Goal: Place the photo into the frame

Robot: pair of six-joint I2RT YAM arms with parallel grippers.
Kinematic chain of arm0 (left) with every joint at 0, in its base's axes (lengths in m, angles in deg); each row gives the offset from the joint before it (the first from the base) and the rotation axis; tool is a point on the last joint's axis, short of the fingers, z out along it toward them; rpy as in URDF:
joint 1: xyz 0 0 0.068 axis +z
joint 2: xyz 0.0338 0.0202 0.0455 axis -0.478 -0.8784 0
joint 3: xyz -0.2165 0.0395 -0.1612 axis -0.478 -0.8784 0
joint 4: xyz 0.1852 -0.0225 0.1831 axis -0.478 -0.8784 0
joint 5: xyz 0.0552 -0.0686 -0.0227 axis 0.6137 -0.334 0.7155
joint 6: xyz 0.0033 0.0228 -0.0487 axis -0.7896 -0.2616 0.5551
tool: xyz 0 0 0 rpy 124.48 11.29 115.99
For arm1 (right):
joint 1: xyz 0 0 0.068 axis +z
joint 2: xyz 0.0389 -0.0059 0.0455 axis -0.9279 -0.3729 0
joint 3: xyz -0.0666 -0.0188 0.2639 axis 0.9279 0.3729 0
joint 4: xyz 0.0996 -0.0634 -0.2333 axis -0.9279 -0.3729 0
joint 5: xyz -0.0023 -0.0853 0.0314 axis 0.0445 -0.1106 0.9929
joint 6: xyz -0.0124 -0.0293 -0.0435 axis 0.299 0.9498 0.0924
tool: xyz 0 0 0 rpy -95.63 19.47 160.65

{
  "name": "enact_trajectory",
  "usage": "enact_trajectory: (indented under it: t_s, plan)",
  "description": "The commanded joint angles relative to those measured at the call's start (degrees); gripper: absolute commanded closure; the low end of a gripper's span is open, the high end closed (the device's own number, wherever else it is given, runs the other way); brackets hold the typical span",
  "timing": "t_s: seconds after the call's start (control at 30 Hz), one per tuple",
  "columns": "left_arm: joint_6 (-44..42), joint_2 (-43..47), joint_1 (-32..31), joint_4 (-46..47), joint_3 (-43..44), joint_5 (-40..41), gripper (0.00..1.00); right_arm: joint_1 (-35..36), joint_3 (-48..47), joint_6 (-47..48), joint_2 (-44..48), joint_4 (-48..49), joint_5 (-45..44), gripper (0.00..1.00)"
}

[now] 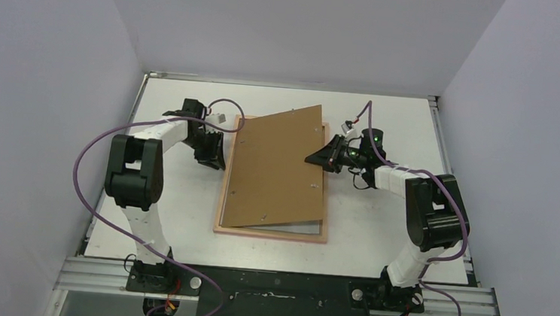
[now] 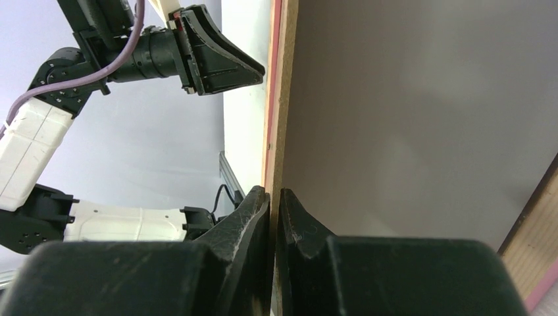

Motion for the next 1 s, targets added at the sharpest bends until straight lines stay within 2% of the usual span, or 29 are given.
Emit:
enact_trajectory:
  t_s: [0.0, 0.3, 0.5, 0.7, 0.97]
  plan:
    - [-1.1, -0.7, -0.2, 1.3, 0.1, -1.0, 0.75, 0.4, 0.1, -0.2, 0.6, 10.0, 0.2, 0.95]
    - [-1.3, -1.0, -0.5, 0.8, 0.1, -1.7, 0.78, 0.5, 0.6, -0.5, -0.3, 11.9, -0.1, 0.95]
    - [-1.3, -1.5, -0.9, 0.6, 0.4, -1.8, 0.81, 0.6, 0.0, 3.5, -0.1, 7.7, -1.5, 0.95]
    - [-1.0, -1.6, -0.9, 0.5, 0.4, -2.0, 0.81, 1.2, 0.4, 3.3, -0.6, 7.3, -2.1, 0.95]
    - [-0.6, -1.7, -1.0, 1.1, -0.5, -2.5, 0.82, 2.8, 2.1, 4.8, 1.1, 4.0, -7.3, 0.93]
